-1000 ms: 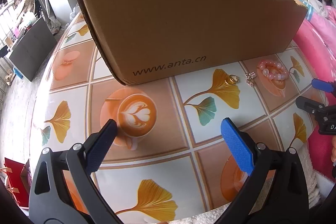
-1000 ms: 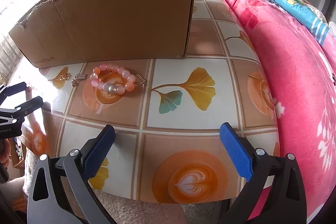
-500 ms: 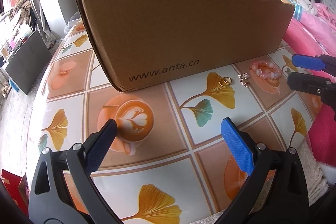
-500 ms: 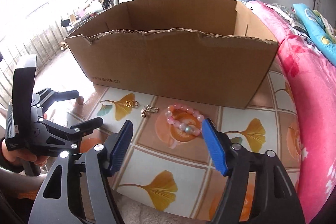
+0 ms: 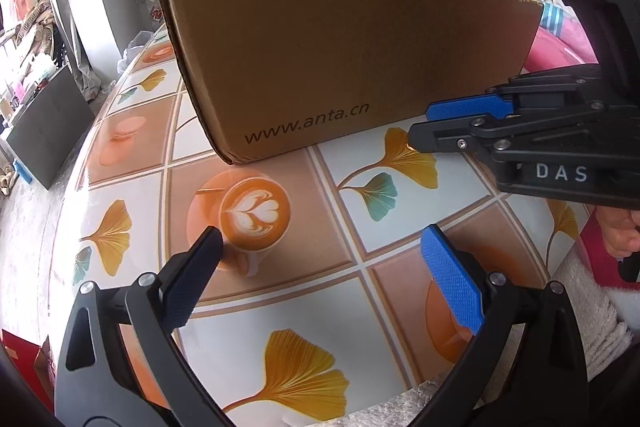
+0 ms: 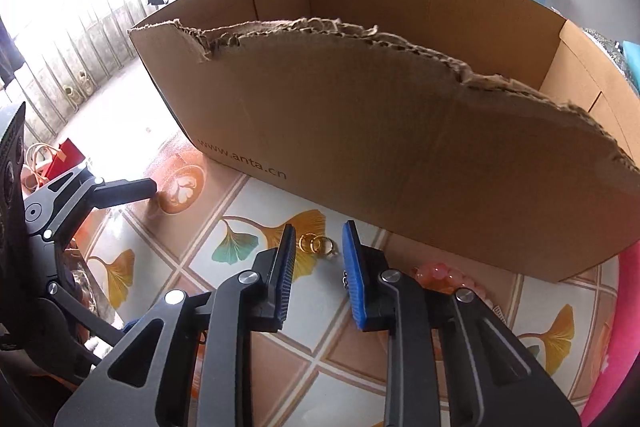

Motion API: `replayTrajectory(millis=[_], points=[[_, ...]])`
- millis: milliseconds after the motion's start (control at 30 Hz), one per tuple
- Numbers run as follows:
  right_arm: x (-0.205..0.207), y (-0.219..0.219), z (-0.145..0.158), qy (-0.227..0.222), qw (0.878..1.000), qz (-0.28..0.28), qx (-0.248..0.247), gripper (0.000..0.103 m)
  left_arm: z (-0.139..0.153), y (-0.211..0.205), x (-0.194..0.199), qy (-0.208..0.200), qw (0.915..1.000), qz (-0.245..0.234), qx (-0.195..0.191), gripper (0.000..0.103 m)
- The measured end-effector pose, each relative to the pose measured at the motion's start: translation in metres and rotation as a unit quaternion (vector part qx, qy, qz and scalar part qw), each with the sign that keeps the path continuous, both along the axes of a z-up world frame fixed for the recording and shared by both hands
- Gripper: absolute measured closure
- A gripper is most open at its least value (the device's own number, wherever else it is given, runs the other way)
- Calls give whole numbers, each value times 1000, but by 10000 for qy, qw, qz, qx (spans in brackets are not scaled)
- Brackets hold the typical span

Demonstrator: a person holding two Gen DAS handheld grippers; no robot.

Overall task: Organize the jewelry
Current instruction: 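Move the left tool toward the gold ring beside the pink bracelet, then close the left tool on the gold ring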

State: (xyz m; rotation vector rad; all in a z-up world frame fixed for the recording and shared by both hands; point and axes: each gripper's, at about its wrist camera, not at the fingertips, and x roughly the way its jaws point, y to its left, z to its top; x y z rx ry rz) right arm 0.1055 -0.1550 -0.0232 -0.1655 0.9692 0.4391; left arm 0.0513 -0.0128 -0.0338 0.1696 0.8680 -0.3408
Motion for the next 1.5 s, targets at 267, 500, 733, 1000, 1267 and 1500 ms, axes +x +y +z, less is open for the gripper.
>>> replayTrajectory(millis=[267,500,733,1000,1267,1500], points=[[3,18,-3,259,9992,287,19,97,0,2,2,-16,9999,-100,-14,7],[-20,15,1,411,9984,333,187,98,0,2,2,-28,9999,-129,-14,7],[-33,-24,17,398,9952,-189,875,98,1,2,2,16,9998,-185,-7,7],[-44,-51,11,497,9911,-559,1102,98,19,-7,-5,-210,9976,-515,-405,27],[-38,-71,5,538,9867,-786,1319,98,17,-43,1,-114,9920,-1190,-395,61],[-42,-77,5,527,9861,-765,1376,98,6,-62,3,-127,9909,-1336,79,92]])
